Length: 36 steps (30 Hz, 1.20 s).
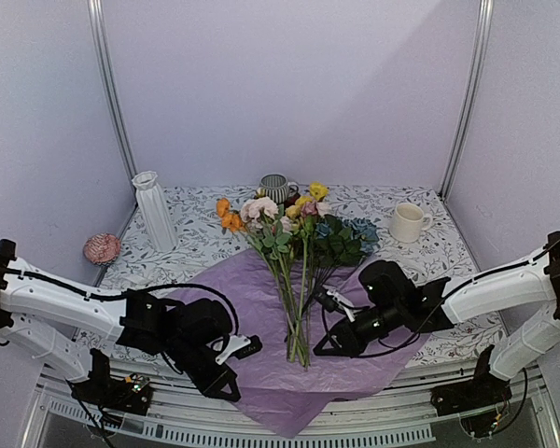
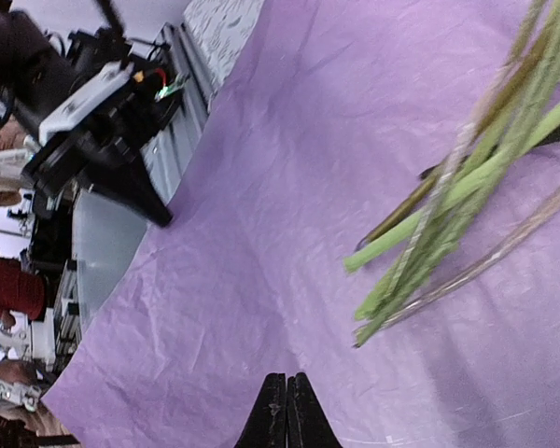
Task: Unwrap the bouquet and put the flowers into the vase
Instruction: Unfold the 1/4-folded wrapping paper from the folded wrapping paper.
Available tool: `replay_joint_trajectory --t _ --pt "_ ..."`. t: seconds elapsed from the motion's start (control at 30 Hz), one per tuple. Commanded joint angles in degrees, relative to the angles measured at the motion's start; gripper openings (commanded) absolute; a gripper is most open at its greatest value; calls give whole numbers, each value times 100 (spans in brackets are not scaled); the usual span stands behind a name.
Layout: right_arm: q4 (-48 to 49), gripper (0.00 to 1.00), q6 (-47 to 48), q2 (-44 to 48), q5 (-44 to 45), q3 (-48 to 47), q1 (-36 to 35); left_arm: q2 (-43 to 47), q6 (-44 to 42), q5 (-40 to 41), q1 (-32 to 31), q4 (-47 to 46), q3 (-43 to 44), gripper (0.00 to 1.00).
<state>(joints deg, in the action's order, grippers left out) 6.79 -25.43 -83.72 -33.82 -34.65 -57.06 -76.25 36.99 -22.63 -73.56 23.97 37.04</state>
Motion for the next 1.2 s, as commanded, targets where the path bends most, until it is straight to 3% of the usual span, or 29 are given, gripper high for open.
replay_joint_trajectory --t 0.0,0.27,0.47,0.63,0.87,1.07,1.17 --pt "-257 4 20 -126 -78 -70 -574 -201 228 421 -101 460 41 0" --pt "2 4 -678 -560 33 268 -1252 -205 72 1393 -43 1305 643 0" --pt "-21 4 -1064 -511 365 475 -1440 514 161 2189 235 1047 472 0" --pt "-255 6 -973 -178 1006 284 -1472 987 156 2353 767 356 368 2" --pt "-975 10 -465 186 2493 -801 -1209 887 224 2554 1396 -1258 240 14" --pt "-493 11 -809 89 3359 -938 -847 527 357 3085 1512 -2536 59 26" --pt "-286 12 -1013 -1 3430 -1016 -558 180 467 2849 1748 -3111 96 28"
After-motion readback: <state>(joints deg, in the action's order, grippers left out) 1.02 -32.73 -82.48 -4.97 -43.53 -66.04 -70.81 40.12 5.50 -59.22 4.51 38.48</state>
